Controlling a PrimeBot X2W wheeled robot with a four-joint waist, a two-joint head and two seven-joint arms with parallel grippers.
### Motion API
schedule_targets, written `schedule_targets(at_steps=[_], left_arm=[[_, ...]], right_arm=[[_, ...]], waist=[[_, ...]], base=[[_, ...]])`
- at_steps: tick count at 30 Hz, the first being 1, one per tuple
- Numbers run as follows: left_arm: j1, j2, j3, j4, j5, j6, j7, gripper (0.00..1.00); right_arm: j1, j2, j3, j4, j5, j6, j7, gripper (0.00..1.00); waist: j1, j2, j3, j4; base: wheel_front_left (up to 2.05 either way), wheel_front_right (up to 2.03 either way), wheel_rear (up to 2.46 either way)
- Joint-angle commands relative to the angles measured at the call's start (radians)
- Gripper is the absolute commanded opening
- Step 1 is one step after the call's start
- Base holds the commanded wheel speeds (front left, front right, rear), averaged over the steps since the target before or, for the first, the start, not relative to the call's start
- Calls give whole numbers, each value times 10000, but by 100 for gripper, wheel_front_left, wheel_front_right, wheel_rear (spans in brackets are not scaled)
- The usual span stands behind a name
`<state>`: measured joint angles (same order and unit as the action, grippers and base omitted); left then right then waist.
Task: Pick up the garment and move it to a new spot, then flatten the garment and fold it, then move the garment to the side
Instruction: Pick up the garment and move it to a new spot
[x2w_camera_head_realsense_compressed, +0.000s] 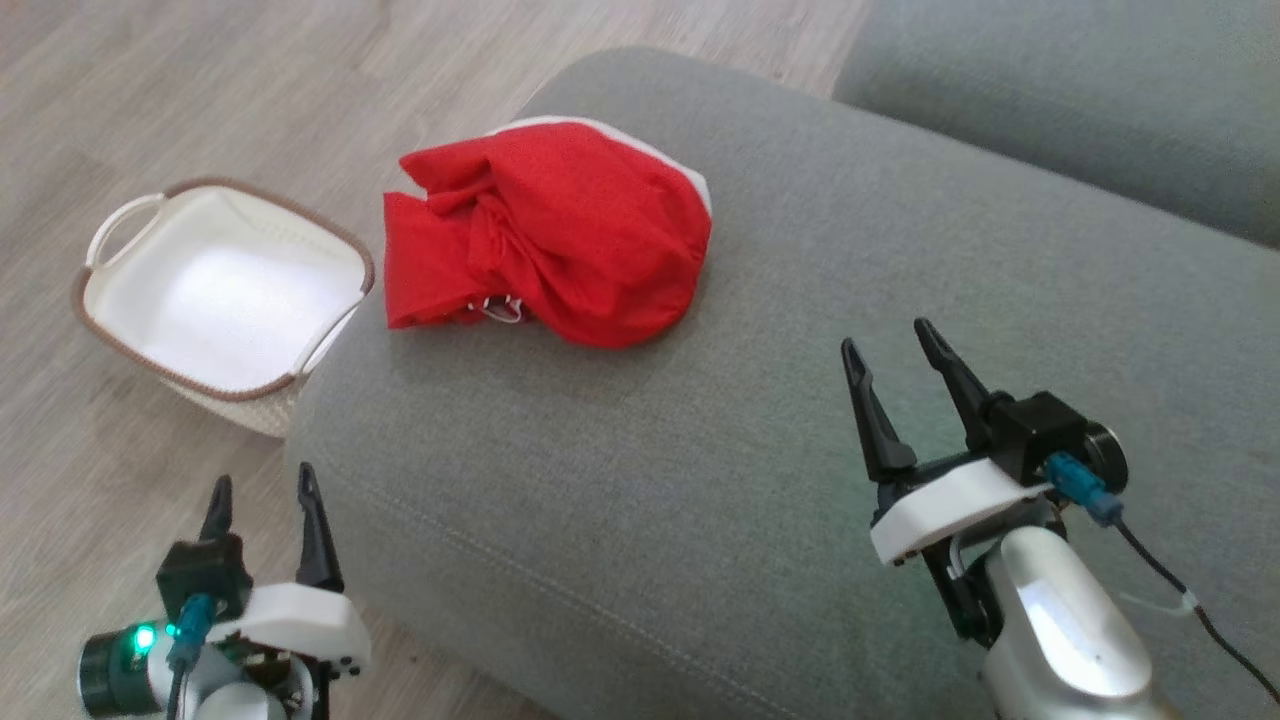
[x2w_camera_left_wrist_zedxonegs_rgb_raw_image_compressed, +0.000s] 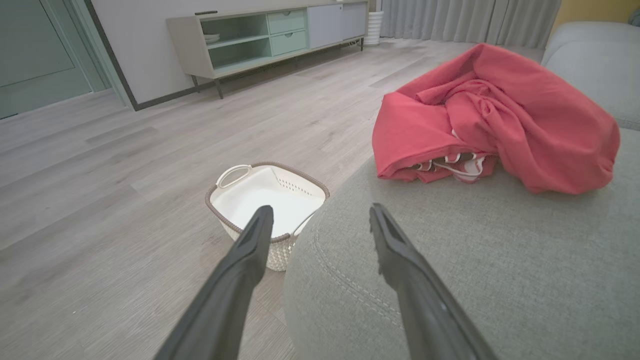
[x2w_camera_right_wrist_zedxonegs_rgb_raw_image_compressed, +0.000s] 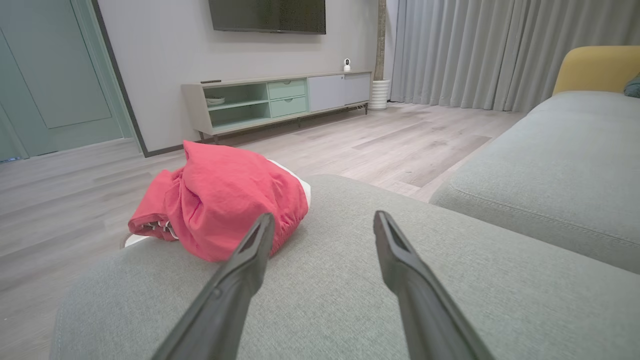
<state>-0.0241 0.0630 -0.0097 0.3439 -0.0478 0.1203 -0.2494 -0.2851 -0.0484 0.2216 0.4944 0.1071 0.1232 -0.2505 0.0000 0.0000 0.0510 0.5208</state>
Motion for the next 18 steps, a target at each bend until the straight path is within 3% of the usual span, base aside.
schedule_targets(at_steps=[1,5,9,18], left_arm=[[-456,61,367,-403,-133,23,-124,100],[-709,-15,265,-257,-238,-232,-124,100],[-1380,-43,337,12,-417,-623,-124,100],[-4205,60,675,990,-534,-1466,-124,100]], right_arm=[[-327,-19,199,-221,35,75,-113,100],[-310,-19,113,-208,-101,75,-113,100],[-504,-69,210,-354,-347,75,-113,100],[-1051,-858,618,-961,-393,75,-113,100]], waist=[[0,0,201,113],[0,0,343,56],[0,0,892,-504],[0,0,2416,-1689]], base=[[0,0,0],[0,0,0],[0,0,0],[0,0,0]])
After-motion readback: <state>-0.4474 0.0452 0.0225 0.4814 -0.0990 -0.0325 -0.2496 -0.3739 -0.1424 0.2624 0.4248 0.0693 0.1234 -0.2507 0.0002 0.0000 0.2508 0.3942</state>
